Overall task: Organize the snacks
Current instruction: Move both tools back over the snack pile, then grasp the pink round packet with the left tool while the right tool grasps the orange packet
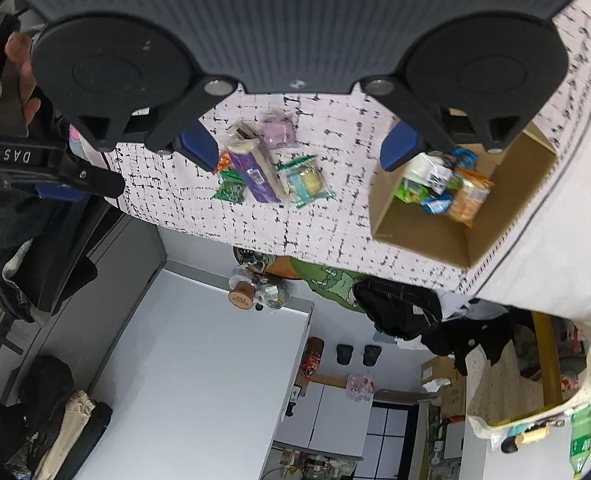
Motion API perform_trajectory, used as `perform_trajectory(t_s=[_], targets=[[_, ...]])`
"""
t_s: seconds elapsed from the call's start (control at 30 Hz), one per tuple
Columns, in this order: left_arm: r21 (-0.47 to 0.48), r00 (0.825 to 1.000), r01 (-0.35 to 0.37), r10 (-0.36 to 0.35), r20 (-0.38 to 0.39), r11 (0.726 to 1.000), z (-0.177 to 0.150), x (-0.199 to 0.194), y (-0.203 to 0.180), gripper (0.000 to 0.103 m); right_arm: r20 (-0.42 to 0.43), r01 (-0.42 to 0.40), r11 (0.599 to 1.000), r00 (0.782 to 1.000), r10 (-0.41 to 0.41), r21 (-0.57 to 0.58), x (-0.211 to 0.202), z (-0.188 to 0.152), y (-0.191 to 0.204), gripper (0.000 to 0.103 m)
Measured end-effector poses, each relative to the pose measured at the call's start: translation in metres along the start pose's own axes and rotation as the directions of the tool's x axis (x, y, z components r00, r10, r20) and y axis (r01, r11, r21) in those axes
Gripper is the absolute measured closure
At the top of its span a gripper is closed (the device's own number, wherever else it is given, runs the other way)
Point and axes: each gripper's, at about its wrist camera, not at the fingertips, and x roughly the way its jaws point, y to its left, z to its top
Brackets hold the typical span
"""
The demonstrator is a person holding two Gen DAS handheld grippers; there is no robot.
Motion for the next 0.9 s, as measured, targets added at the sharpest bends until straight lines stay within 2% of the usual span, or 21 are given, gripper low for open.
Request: perform_trajectory(t_s=[0.2,0.33,0.47,0.57,0.7,0.8,0.9], targets=[[-0.034,1.000,-0.015,0.015,-0.003,0.999,-0.015,0.026,-0.009,0.010,-0.017,0.002,0.999,1.000,-0.001,0.049,0.022,-0.015,-0.017,0.001],[-0.057,1.000,-0.023,0.023,-0.008,0.998,-0.022,0.043,-0.013,0.012,-0.042,-0.011,0.999,0.999,0.013,0.047,0.040,-0.023,-0.021,0.017],[-0.071,0.999,-0.038,0.038,-0.005,0.997,-0.029,0.062,-0.017,0.016,-0.060,-0.020,0.997,0.998,0.025,0.074,0.058,-0.032,-0.029,0.021],[-0.076,0.999,-0.047,0.046,-0.017,0.996,-0.032,0.079,-0.020,0.022,-0.074,-0.020,0.994,0.997,0.028,0.104,0.073,-0.038,-0.037,0.025],[-0.095,0.996,-0.068,0.063,-0.055,0.993,-0.037,0.106,-0.019,0.038,-0.091,-0.007,0.986,0.996,0.022,0.169,0.094,-0.045,-0.051,0.029],[-0.123,0.994,-0.087,0.077,-0.079,0.989,-0.041,0.124,-0.016,0.045,-0.101,0.005,0.979,0.995,0.016,0.204,0.112,-0.045,-0.057,0.033],[-0.145,0.993,-0.078,0.064,-0.099,0.986,-0.044,0.137,-0.014,0.046,-0.117,0.020,0.975,0.993,0.006,0.222,0.126,-0.049,-0.061,0.034]])
